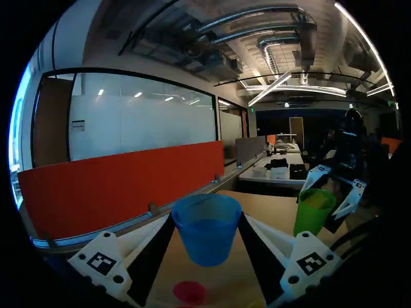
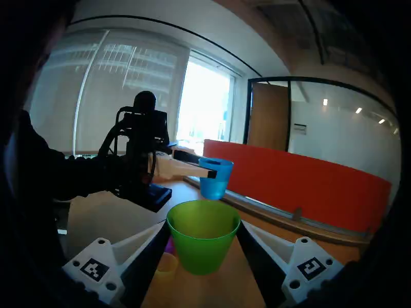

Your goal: Pour water

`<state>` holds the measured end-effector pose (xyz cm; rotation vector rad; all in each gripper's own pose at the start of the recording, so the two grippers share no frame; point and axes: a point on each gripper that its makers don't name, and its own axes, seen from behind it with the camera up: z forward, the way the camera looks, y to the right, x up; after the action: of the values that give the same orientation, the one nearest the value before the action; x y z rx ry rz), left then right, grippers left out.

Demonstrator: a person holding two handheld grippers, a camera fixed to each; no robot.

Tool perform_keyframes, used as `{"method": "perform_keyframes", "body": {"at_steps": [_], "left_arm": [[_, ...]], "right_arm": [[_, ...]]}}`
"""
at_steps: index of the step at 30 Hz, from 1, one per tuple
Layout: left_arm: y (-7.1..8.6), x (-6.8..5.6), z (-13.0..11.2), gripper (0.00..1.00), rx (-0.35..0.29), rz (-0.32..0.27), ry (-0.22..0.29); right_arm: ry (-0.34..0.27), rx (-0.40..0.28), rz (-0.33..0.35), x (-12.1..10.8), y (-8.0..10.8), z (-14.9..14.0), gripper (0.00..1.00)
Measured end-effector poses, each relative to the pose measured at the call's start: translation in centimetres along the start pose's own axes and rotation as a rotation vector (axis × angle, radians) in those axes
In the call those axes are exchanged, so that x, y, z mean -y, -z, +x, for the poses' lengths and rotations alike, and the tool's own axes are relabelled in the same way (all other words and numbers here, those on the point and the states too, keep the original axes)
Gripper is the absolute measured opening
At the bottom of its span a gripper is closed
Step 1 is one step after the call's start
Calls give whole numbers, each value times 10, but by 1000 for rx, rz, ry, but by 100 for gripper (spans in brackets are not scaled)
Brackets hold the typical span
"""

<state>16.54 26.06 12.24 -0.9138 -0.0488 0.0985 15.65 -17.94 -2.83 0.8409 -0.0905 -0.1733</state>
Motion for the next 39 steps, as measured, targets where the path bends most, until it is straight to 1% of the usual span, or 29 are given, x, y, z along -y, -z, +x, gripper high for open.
{"method": "perform_keyframes", "body": {"at_steps": [7,21,32,39], "left_arm": [[14,-1,6,86,-8,17,-39],[36,-3,14,85,-14,52,-101],[61,1,19,86,-18,98,-152],[77,-1,23,86,-15,120,-194]], "right_arm": [[0,0,21,2,-6,0,92],[3,7,62,9,-13,-3,92],[12,23,111,16,-24,-9,92],[18,32,145,21,-33,-13,92]]}}
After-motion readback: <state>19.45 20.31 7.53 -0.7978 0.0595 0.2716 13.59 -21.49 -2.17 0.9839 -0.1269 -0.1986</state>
